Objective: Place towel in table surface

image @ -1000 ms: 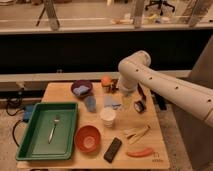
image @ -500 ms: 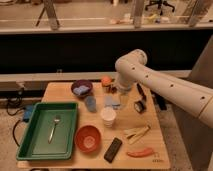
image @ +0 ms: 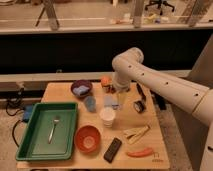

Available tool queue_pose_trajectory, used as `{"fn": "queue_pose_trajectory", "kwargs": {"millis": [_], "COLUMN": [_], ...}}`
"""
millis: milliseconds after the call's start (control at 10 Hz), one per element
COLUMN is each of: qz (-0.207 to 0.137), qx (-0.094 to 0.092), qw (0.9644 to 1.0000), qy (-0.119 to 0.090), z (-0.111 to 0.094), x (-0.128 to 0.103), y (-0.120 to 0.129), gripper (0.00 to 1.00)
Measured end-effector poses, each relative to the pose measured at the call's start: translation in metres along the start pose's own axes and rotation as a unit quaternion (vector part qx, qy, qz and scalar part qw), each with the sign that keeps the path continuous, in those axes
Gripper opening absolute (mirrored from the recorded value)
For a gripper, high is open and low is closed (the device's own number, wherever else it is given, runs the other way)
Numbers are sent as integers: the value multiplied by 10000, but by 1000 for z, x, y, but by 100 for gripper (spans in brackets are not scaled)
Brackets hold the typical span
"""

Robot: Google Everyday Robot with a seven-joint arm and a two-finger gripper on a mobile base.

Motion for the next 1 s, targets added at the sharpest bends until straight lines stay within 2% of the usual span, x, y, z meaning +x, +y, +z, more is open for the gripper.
{"fn": "queue_pose_trajectory", "kwargs": {"millis": [1000], "qz": [-184], "qx": [-17], "qw": [9998], "qy": [-36], "z": [13], "x": [-2], "y": [-25], "gripper": [80]}}
